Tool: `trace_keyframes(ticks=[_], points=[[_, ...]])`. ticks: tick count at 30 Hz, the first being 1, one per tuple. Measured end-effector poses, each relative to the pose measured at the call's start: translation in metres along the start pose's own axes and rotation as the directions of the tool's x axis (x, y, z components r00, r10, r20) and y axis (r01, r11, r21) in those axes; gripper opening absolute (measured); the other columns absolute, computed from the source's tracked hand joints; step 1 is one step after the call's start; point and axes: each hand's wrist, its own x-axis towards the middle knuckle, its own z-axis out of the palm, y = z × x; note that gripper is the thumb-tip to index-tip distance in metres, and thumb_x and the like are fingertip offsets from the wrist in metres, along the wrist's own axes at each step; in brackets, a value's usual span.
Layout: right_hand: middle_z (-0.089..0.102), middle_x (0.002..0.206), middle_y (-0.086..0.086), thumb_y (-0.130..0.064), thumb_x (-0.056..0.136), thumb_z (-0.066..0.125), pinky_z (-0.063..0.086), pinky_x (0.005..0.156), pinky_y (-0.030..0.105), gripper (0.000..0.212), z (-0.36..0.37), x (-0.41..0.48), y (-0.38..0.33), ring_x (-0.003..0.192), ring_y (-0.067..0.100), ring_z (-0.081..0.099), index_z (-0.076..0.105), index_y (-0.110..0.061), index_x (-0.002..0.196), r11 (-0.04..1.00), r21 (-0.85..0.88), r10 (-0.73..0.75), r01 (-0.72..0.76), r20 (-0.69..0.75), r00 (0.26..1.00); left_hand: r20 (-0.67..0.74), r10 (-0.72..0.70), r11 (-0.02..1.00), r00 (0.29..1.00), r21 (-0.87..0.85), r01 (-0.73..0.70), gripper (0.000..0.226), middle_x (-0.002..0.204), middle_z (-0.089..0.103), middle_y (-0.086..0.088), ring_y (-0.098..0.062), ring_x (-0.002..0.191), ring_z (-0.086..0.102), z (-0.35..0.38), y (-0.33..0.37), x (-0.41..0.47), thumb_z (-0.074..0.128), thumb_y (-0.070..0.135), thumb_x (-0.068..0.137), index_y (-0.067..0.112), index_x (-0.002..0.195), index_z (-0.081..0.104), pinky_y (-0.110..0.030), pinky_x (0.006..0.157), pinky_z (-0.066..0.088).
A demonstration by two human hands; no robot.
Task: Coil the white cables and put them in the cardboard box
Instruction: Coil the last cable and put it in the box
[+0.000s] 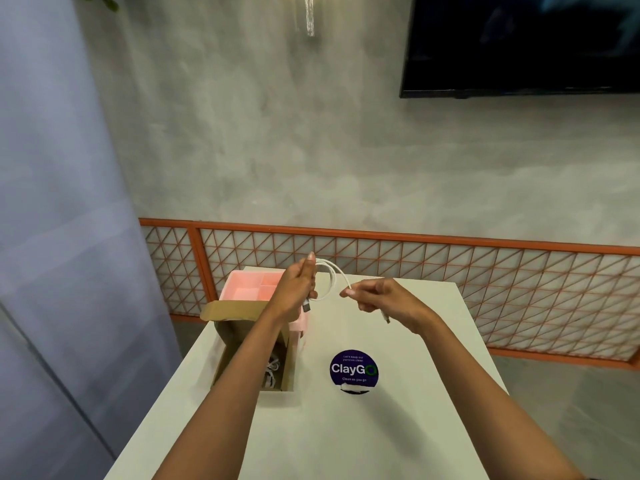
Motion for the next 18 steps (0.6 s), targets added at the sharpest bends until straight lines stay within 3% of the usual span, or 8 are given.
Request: trace_keyframes(ticks=[2,4,6,8,11,14,18], points=[[0.066,0.084,-0.013,-0.034,0.087,0.065,0.045,0.076,0.022,0.020,-0.002,0.000,0.007,0.084,0.006,0.058,0.077,-0.019,0.094,0.990,-0.141,-0.017,0.012,-0.032,0.999,0.006,0.016,0.998,1.000,0.061,-0.016,0.037,0.067,0.041,-0.003,-0.008,0.056,0.039,-0.004,0.001,-0.002,0.032,0.037,0.102,0.018,0.081,0.055,-0.014,0.050,0.038],[0.059,0.093,-0.007,-0.035,0.085,0.067,0.038,0.090,0.030,0.016,-0.002,0.004,0.016,0.099,0.014,0.050,0.077,-0.023,0.090,0.947,-0.322,-0.024,-0.004,-0.082,0.996,0.027,0.019,0.994,0.999,0.109,-0.022,0.038,0.063,0.042,0.003,-0.007,0.055,0.040,-0.005,-0.001,-0.003,0.031,0.036,0.102,0.015,0.078,0.050,-0.014,0.050,0.038],[0.057,0.101,-0.001,-0.034,0.085,0.067,0.034,0.090,0.028,0.018,-0.001,0.010,0.018,0.101,0.017,0.043,0.077,-0.021,0.093,0.895,-0.445,-0.012,-0.040,-0.113,0.993,0.063,-0.001,0.991,0.998,0.135,-0.007,0.038,0.060,0.039,0.002,-0.010,0.054,0.036,-0.003,-0.004,-0.003,0.031,0.037,0.102,0.011,0.078,0.046,-0.015,0.050,0.038],[0.069,0.096,0.004,-0.027,0.086,0.067,0.043,0.078,0.025,0.020,-0.002,0.015,0.016,0.088,0.016,0.052,0.077,-0.011,0.094,0.896,-0.443,-0.020,-0.040,-0.131,0.991,0.115,-0.027,0.993,0.993,0.117,0.013,0.038,0.058,0.033,0.004,-0.010,0.053,0.031,0.000,-0.007,-0.003,0.032,0.038,0.101,0.012,0.076,0.045,-0.018,0.050,0.036],[0.064,0.070,0.000,-0.019,0.089,0.065,0.053,0.069,0.026,0.017,-0.001,0.019,0.012,0.066,0.015,0.056,0.075,-0.006,0.093,0.949,-0.308,-0.016,-0.063,-0.248,0.969,0.214,-0.057,0.998,0.975,0.044,0.048,0.037,0.058,0.027,0.007,-0.008,0.051,0.027,0.004,-0.005,-0.006,0.031,0.037,0.102,0.014,0.075,0.043,-0.017,0.048,0.032],[0.061,0.069,0.007,-0.014,0.091,0.061,0.052,0.058,0.013,0.015,0.002,0.021,0.008,0.060,0.014,0.057,0.073,-0.004,0.090,0.998,-0.064,0.002,-0.026,-0.351,0.936,0.302,-0.064,0.998,0.951,-0.007,0.070,0.036,0.058,0.024,0.008,-0.007,0.051,0.024,0.006,-0.002,-0.008,0.031,0.037,0.102,0.014,0.075,0.041,-0.017,0.048,0.028],[0.062,0.070,0.008,-0.009,0.092,0.059,0.054,0.061,0.018,0.011,0.005,0.026,0.000,0.059,0.014,0.057,0.070,-0.006,0.089,0.980,0.192,0.029,0.054,-0.402,0.915,0.352,-0.064,0.996,0.934,-0.033,0.080,0.037,0.059,0.022,0.006,-0.007,0.052,0.022,0.007,0.000,-0.009,0.032,0.037,0.101,0.014,0.073,0.040,-0.017,0.048,0.027]])
